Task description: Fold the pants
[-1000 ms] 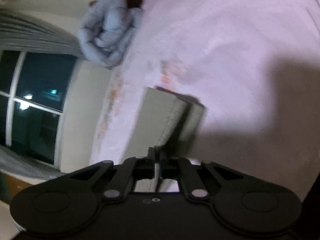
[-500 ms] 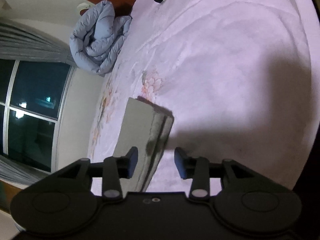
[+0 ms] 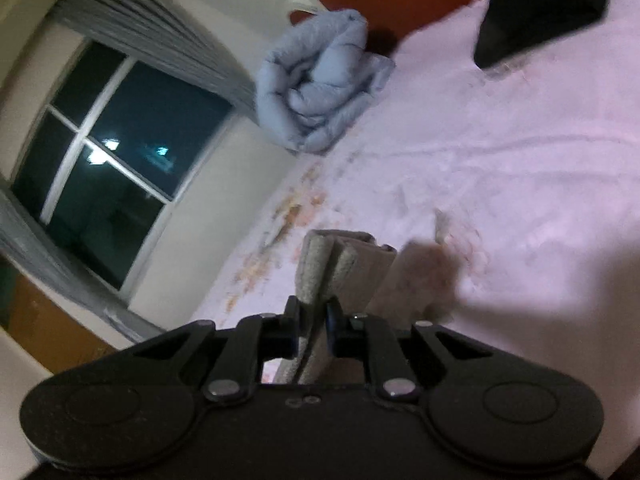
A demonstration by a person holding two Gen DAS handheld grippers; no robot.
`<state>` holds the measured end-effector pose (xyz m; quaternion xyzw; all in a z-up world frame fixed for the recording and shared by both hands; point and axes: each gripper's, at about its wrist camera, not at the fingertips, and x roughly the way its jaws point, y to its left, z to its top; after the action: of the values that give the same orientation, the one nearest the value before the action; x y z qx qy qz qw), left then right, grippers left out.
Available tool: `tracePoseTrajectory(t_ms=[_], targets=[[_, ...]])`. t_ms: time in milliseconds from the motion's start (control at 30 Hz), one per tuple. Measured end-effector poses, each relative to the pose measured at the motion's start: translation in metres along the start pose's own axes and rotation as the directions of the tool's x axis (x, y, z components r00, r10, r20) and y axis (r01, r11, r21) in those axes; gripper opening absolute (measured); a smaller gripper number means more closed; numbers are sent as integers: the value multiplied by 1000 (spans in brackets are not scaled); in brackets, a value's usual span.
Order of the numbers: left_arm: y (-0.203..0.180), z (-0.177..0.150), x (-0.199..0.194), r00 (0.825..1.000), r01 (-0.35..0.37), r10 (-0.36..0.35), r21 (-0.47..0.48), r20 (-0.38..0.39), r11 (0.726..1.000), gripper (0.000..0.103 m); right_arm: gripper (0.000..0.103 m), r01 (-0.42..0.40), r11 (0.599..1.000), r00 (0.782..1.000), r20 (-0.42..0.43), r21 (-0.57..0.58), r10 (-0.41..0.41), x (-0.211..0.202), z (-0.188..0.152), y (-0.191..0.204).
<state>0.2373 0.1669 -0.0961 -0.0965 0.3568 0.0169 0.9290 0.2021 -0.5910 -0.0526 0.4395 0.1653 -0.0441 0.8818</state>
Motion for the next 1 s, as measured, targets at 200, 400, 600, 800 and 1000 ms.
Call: tracePoseTrajectory(t_ms=[200, 400, 600, 800, 1000], targets=[[0, 0, -2, 1000, 4, -4, 13, -13, 1000, 103, 3, 96, 956, 992, -103, 279, -69, 19, -40, -98], [16, 4, -29, 997, -46, 49, -51, 63, 998, 103, 15, 87, 996, 995, -43, 27, -86, -16, -25, -34], [64, 14, -46, 970, -202, 221, -169, 105, 965, 103, 18, -98, 965, 967, -253, -245, 34, 65, -47, 79], [120, 31, -36, 966, -221, 247, -255, 75, 941, 103, 24, -387, 835, 817, -565, -392, 113, 190, -136, 221], [151, 35, -16, 980, -176, 198, -351, 28, 920, 103, 30, -514, 740, 676, -736, -434, 38, 304, -222, 309]])
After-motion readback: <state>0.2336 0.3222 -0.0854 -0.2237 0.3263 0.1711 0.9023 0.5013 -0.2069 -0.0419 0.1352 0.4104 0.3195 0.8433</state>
